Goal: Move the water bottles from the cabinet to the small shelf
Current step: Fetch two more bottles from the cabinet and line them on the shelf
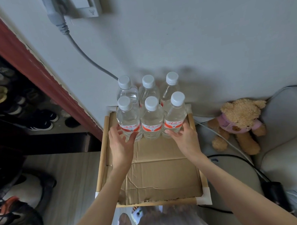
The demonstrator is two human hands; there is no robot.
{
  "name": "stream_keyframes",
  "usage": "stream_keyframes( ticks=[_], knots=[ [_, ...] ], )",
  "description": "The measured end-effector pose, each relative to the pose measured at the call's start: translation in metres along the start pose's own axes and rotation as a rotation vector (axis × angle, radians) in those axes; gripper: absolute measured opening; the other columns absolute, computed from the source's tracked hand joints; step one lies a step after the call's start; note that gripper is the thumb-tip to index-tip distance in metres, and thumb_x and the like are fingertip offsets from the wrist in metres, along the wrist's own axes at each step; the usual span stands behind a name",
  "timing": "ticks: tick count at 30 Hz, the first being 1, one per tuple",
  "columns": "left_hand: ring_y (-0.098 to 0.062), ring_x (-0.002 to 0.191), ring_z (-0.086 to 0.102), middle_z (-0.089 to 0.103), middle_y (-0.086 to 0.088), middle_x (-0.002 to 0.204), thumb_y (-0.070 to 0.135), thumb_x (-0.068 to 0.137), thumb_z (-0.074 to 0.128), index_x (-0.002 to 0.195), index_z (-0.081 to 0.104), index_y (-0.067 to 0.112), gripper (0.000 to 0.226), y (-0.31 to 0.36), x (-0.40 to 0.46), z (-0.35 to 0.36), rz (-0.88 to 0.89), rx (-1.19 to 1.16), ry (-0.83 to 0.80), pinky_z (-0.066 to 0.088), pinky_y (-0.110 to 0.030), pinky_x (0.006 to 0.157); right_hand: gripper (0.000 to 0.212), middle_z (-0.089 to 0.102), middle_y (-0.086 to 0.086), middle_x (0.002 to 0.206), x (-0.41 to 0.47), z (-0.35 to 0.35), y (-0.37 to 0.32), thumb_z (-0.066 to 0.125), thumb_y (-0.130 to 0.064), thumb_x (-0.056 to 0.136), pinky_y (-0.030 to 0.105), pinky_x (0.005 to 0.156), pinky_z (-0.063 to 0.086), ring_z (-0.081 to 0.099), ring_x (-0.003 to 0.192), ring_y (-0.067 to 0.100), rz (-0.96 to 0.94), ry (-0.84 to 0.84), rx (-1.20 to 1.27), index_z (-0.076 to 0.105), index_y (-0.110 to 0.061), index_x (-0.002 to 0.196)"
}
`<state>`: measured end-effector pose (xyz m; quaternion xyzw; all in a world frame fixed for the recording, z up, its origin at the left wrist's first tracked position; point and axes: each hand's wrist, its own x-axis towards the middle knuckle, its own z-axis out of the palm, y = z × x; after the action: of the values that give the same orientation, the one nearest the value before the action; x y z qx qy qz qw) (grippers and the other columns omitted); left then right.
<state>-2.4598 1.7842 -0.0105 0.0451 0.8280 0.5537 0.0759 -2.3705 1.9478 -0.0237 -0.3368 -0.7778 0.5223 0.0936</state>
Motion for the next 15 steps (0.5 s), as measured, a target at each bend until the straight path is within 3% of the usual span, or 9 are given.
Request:
stream_keyframes(
  ticks=[8,11,15],
  knots=[
    [-0.018,0.108,0.047,0.043,0.000,0.120,0.020,0.077,0.070,0.126,0.035,0.017,0.060,-0.001,-0.001,0.000,0.001,-0.041,-0.045,0.044,-0.041,0.095,0.071,0.056,-0.004,0.121,0.000,0.000,0.003,0.074,-0.047,0.064,0.044,0.096,0.046,0.056,0.109,0.014,0.071,0.040,0.068,0.038,-0.022,0.120],
    [-0.018,0.111,0.046,0.040,0.002,0.122,0.019,0.076,0.071,0.130,0.032,0.017,0.066,-0.003,-0.002,-0.003,0.006,-0.009,-0.090,0.042,-0.043,0.098,0.065,0.054,-0.007,0.124,-0.001,-0.006,0.003,0.075,-0.035,0.070,0.041,0.100,0.043,0.053,0.113,0.010,0.067,-0.029,0.114,0.038,-0.023,0.122],
    [-0.017,0.124,0.041,0.040,0.000,0.137,0.027,0.075,0.072,0.138,0.024,0.022,0.079,-0.010,-0.006,-0.012,0.036,0.071,-0.197,0.036,-0.043,0.104,0.070,0.043,-0.009,0.138,-0.007,-0.013,0.007,0.067,-0.048,0.073,0.037,0.105,0.033,0.038,0.127,0.010,0.011,-0.117,0.003,0.034,-0.028,0.132]
  ],
)
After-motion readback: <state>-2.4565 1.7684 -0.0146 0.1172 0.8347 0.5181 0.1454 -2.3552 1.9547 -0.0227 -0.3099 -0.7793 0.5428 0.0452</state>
